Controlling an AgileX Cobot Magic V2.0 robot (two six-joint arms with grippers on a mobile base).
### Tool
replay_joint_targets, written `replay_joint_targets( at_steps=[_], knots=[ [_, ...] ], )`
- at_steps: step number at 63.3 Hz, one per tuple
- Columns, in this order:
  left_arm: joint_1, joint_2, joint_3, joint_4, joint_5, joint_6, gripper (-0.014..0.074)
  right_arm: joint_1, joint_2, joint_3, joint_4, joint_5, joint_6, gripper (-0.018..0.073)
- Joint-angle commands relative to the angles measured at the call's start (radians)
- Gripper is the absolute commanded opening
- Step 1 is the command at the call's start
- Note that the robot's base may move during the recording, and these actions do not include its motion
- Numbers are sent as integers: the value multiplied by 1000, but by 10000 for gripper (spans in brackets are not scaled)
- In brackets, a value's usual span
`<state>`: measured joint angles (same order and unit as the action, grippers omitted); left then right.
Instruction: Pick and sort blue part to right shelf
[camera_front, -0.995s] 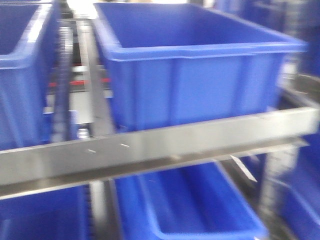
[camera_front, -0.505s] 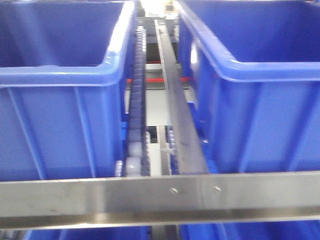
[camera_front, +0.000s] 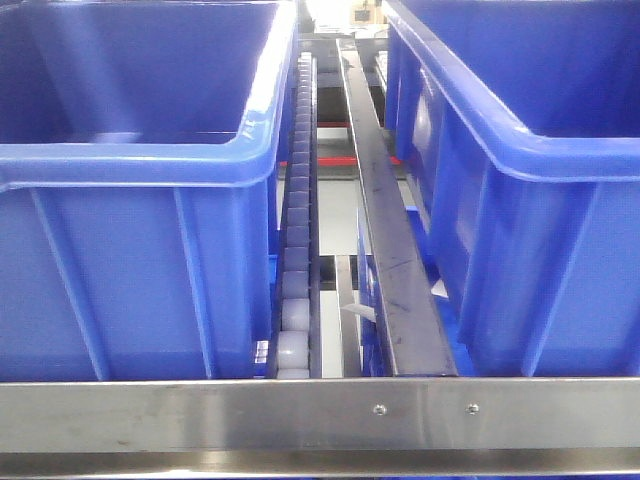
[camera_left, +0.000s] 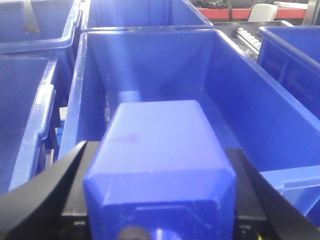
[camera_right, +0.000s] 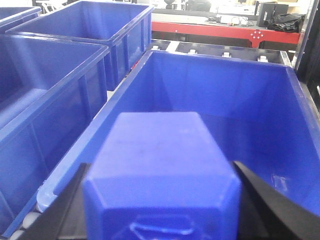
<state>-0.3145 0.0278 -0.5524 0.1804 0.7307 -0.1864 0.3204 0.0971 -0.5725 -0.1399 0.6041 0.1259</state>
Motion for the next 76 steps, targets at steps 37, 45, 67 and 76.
replay_joint_targets(
  at_steps=[37,45,67,76],
  knots=[
    [-3,19,-26,0,-89,1,333,-2,18,-25,-13,-94,-9,192],
    [-3,21,-26,0,-153,1,333,-2,18,-25,-13,-94,-9,192],
    [-3,478,-191,0,-255,58,333,-2,18,-25,-13,-109,-9,192],
    [-3,751,-307,0,-259,58,333,-2,18,-25,-13,-110,-9,192]
  ],
)
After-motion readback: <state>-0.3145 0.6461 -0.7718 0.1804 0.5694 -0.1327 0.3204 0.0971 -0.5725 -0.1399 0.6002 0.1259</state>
